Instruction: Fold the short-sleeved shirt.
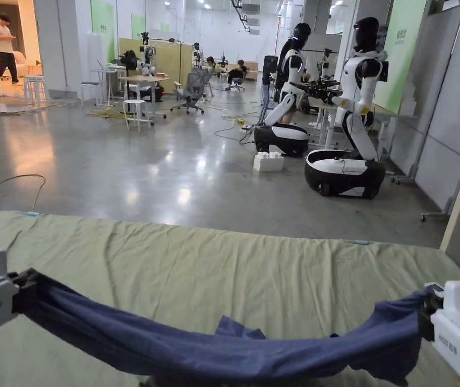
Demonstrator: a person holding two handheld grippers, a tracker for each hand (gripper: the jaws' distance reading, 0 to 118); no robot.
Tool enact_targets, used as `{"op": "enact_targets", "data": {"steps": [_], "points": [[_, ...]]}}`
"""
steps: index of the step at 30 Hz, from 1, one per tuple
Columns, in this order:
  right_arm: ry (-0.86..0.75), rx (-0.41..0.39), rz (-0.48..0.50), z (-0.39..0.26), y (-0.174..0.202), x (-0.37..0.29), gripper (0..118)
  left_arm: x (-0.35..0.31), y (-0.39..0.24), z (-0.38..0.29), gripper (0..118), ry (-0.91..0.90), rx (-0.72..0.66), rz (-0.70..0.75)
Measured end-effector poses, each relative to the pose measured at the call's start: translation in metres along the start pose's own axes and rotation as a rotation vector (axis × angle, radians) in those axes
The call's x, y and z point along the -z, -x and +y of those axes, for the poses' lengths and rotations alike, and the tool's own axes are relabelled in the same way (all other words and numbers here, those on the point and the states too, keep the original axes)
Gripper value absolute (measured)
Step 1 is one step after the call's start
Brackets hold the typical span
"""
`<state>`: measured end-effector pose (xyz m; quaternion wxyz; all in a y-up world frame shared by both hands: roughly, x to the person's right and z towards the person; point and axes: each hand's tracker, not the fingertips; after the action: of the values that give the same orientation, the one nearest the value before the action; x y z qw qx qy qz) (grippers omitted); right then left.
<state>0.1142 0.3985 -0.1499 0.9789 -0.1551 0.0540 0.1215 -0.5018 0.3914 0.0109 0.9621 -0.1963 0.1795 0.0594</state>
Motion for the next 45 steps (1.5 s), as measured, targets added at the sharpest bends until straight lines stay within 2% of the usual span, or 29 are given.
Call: {"op": "enact_targets", "data": {"steps": [1, 5, 7, 10, 15, 19, 21, 22, 23, 24, 26, 30, 36, 37, 40, 42, 44, 45], "points": [[-0.010, -0.010, -0.009, -0.013, 0.000, -0.005, 4, -0.002, 0.006, -0.016, 4, 0.014, -0.012, 0.003], [0.128, 0.020, 0.006, -0.087, -0.008, -0.024, 4, -0.019, 0.032, -0.091, 4, 0.139, -0.062, 0.007], [0.210, 0.046, -0.007, -0.115, -0.009, -0.031, 4, -0.059, 0.007, -0.111, 4, 0.171, -0.049, 0.023], [0.232, 0.014, 0.011, -0.142, 0.008, -0.057, 4, -0.080, 0.000, -0.149, 4, 0.253, -0.073, 0.044], [0.298, 0.001, 0.000, -0.176, 0.023, -0.070, 4, -0.079, 0.004, -0.174, 4, 0.382, -0.090, 0.051], [0.325, 0.022, 0.004, -0.185, 0.023, -0.071, 6, -0.079, 0.001, -0.180, 7, 0.422, -0.079, 0.051], [0.325, 0.022, -0.006, -0.193, 0.020, -0.066, 23, -0.083, -0.005, -0.180, 23, 0.440, -0.060, 0.068], [0.321, 0.009, -0.018, -0.192, 0.022, -0.068, 39, -0.085, -0.009, -0.179, 33, 0.441, -0.047, 0.087], [0.313, 0.003, -0.027, -0.189, 0.024, -0.071, 61, -0.079, 0.000, -0.177, 45, 0.432, -0.035, 0.106], [0.294, 0.009, -0.036, -0.185, 0.026, -0.074, 74, -0.081, -0.004, -0.174, 53, 0.415, -0.029, 0.106], [0.247, 0.030, -0.041, -0.177, 0.030, -0.077, 79, -0.084, -0.015, -0.162, 56, 0.379, -0.011, 0.108], [0.093, 0.045, -0.011, -0.146, 0.049, -0.085, 79, -0.082, -0.041, -0.135, 56, 0.258, 0.058, 0.066], [-0.118, 0.074, 0.041, -0.094, 0.091, -0.095, 78, -0.081, -0.091, -0.104, 55, 0.012, 0.086, 0.011], [-0.148, 0.065, 0.042, -0.086, 0.101, -0.097, 74, -0.083, -0.100, -0.097, 55, -0.040, 0.096, 0.013], [-0.215, 0.064, 0.051, -0.070, 0.118, -0.099, 45, -0.081, -0.115, -0.090, 50, -0.150, 0.116, 0.009], [-0.234, 0.082, 0.056, -0.063, 0.128, -0.098, 29, -0.086, -0.122, -0.081, 38, -0.210, 0.110, 0.004], [-0.257, 0.100, 0.058, -0.057, 0.132, -0.099, 18, -0.085, -0.126, -0.084, 17, -0.244, 0.106, 0.020], [-0.268, 0.112, 0.060, -0.055, 0.133, -0.100, 11, -0.085, -0.126, -0.083, 14, -0.265, 0.108, 0.017]]}}
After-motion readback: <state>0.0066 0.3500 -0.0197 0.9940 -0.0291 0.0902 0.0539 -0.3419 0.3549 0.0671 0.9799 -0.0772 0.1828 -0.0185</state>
